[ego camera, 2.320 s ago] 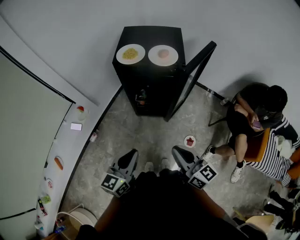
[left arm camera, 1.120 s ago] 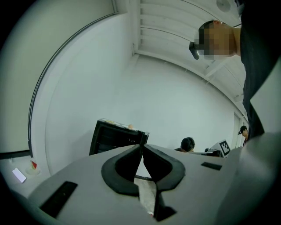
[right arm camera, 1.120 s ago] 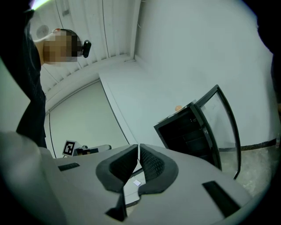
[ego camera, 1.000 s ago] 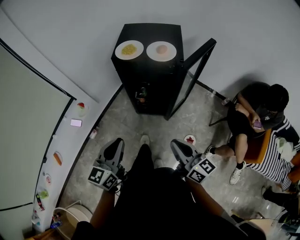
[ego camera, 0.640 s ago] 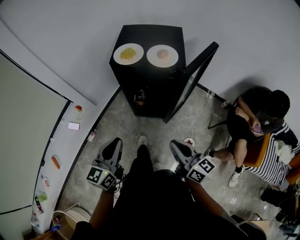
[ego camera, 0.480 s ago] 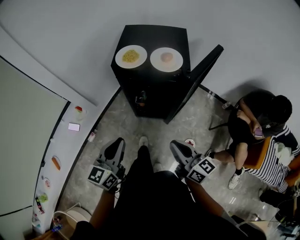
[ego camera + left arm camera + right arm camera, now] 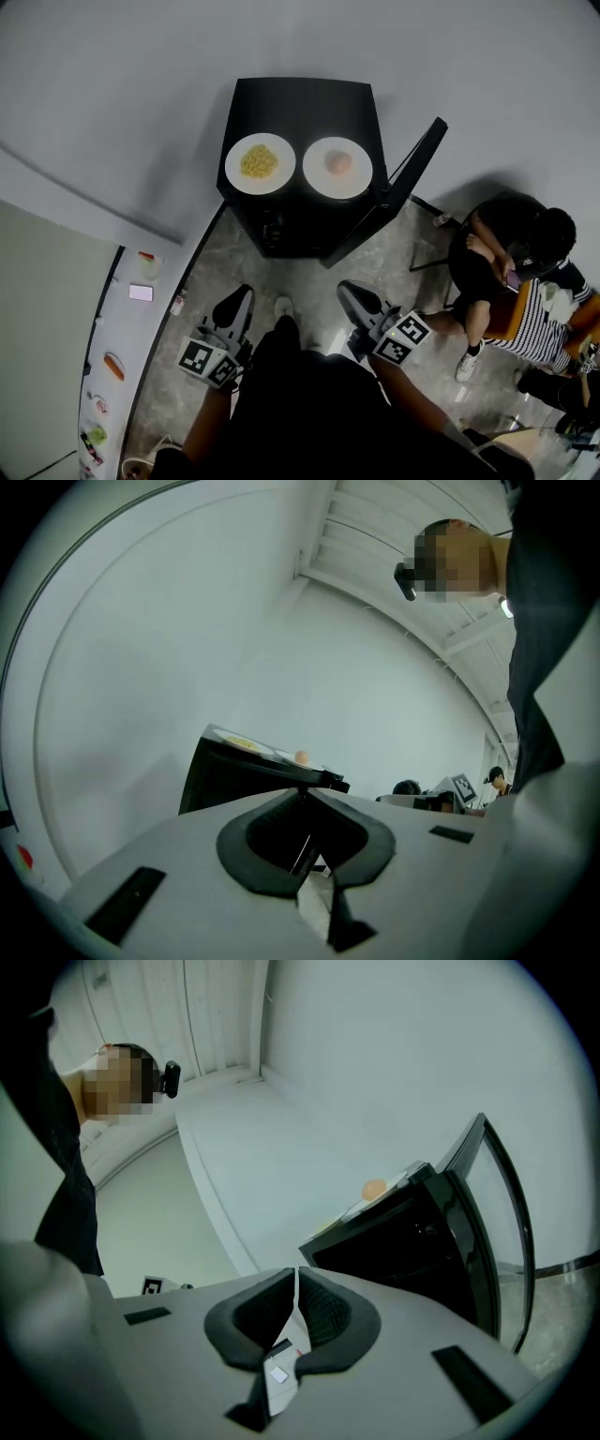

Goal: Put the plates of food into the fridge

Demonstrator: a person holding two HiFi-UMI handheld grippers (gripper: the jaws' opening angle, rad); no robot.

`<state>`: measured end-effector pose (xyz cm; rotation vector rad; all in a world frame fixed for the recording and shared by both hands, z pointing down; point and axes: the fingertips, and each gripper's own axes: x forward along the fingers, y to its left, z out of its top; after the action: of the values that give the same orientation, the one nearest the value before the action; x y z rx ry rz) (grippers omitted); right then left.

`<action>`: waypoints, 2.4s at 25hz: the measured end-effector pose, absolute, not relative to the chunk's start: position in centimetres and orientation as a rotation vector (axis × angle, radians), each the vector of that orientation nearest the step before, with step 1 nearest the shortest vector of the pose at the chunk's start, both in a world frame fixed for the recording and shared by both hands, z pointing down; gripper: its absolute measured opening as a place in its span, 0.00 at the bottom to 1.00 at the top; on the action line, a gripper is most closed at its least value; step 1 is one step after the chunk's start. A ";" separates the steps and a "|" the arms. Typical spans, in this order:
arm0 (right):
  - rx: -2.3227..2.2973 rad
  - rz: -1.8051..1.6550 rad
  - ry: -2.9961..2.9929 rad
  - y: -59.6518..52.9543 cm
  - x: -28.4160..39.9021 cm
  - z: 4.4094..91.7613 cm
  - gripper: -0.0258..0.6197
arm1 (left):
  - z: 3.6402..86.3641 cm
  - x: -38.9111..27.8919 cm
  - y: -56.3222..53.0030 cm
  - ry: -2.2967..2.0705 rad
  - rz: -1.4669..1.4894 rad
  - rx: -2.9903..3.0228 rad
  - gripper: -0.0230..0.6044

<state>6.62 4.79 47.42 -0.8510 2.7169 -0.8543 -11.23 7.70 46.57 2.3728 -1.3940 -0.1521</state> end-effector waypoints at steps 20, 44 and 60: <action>-0.862 -1.249 2.016 -8.1 5.3 46.7 0.09 | 46.3 -13.0 -1.7 -1.192 -0.135 2.486 0.11; -0.792 -1.427 1.733 -13.5 6.6 47.8 0.20 | 44.8 -10.5 -3.3 -1.246 -0.106 2.541 0.07; -0.806 -1.560 1.592 -15.4 6.6 49.0 0.14 | 45.7 -11.4 -4.3 -1.305 -0.073 2.454 0.07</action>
<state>6.56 -15.35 48.99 -0.8062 1.5917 -1.5596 -11.41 -4.30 45.74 2.4537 -1.3046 -0.0733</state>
